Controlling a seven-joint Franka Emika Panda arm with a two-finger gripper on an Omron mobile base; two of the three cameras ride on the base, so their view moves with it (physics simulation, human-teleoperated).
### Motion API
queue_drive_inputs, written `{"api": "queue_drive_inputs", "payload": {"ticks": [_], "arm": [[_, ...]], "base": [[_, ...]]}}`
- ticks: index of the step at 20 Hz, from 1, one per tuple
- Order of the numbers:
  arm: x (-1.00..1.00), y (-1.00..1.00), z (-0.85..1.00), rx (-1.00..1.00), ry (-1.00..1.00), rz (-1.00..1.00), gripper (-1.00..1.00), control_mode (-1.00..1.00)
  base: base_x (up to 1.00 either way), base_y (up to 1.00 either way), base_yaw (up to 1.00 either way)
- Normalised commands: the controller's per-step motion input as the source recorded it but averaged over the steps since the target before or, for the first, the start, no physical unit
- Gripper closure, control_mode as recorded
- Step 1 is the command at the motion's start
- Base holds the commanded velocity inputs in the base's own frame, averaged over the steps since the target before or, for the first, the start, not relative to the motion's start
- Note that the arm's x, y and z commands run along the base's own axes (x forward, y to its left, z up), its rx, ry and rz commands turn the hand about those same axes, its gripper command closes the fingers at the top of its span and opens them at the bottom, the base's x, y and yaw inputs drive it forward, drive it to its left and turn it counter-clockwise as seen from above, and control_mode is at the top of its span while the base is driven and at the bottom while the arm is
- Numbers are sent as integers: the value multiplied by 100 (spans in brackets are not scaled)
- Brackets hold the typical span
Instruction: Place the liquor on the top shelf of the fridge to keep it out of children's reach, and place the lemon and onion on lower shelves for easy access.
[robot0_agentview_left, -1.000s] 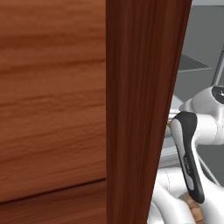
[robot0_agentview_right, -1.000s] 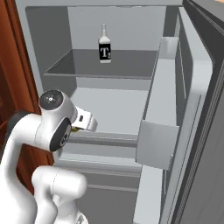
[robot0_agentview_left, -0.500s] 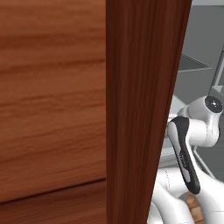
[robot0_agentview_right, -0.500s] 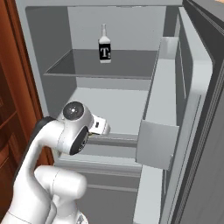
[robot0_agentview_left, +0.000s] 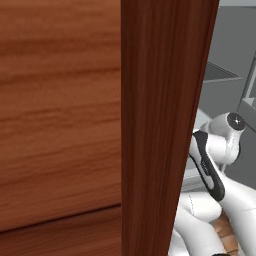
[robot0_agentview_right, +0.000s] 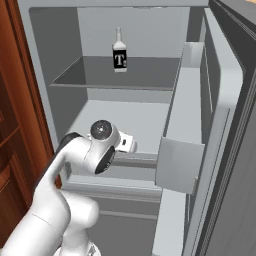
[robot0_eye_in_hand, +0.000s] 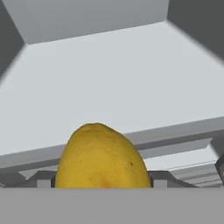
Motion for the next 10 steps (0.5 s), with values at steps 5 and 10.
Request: {"api": "queue_drive_inputs", "payload": {"ticks": [5, 10], "arm": [[63, -21, -7, 0, 3, 0, 100, -100], [68, -22, 0, 0, 7, 0, 100, -100]], "base": [[0, 0, 0], [0, 0, 0]]}}
